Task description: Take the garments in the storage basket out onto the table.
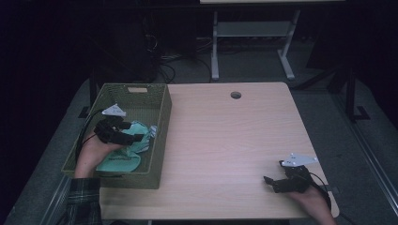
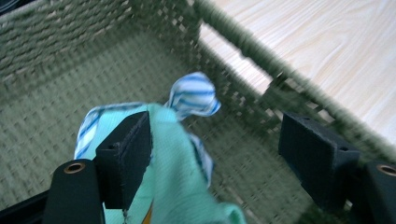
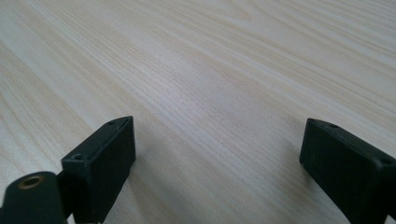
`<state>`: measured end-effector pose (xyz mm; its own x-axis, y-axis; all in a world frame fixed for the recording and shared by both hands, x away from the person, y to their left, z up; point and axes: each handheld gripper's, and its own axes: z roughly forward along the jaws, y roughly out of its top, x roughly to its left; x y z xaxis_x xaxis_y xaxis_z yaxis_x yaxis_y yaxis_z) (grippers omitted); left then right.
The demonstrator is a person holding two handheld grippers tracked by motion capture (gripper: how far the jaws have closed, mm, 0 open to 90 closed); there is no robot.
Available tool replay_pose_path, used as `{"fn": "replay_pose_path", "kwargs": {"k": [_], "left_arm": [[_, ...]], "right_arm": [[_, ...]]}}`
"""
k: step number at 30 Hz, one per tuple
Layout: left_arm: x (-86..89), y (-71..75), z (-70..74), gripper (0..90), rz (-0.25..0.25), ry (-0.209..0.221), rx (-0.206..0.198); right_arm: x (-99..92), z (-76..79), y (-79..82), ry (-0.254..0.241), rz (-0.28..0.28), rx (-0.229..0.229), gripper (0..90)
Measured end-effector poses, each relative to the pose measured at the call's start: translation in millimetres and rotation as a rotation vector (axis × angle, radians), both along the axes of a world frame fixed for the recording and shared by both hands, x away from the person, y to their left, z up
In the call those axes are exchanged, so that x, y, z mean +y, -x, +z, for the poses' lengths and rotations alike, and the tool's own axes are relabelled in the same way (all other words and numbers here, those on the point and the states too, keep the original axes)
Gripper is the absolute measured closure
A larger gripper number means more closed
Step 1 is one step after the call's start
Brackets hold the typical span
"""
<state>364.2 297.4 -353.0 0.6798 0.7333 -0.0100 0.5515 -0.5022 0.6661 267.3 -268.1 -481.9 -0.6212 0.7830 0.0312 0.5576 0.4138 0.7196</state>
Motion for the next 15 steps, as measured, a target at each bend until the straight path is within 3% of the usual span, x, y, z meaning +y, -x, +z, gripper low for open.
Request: {"fn": "replay_pose_path", "kwargs": {"k": [9,15], "left_arm": [[5.9,-1.9,-14.1,26.0,0.019,-0.025,0.012],[10.9,-5.9,-27.8,27.5,0.05,-0.086,0.038]], "right_arm": [[0.0,0.0,0.0,0.0,0.001,0.0,10.1],[0.1,-0.1,0.3,-0.001,0.001,-0.001,10.1]]}}
